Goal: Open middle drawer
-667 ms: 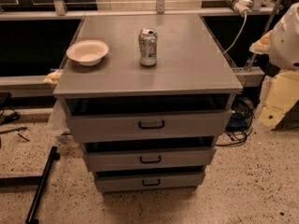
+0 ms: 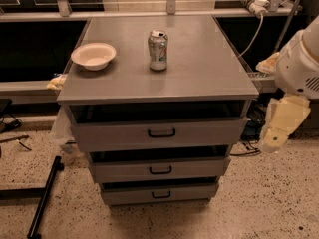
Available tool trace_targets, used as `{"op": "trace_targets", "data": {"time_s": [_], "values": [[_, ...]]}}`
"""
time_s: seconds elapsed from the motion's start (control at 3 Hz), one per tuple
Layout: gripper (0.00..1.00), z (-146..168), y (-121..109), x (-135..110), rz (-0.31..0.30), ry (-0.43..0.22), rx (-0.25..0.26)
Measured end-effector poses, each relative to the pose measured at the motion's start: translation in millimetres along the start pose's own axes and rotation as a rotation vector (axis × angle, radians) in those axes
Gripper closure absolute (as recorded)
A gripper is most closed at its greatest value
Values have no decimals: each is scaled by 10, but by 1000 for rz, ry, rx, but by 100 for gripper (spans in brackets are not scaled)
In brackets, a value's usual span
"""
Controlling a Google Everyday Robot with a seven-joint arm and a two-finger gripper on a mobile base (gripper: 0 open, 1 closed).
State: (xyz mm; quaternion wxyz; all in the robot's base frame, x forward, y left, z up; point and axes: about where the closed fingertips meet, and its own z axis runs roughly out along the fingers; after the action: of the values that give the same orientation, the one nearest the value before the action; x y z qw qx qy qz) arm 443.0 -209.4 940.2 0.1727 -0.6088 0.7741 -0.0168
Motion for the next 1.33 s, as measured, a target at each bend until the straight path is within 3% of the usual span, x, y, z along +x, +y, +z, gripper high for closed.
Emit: {"op": "trace_targets", "data": {"time_s": [0.33,0.67,1.0,1.33], "values": [[0,356,71,46,1,-36,-26],[0,966,204,113,6,-71,-109],[0,1032,216,129,9,-71,-119],[0,1210,275,194,-19,-68,-90]]}}
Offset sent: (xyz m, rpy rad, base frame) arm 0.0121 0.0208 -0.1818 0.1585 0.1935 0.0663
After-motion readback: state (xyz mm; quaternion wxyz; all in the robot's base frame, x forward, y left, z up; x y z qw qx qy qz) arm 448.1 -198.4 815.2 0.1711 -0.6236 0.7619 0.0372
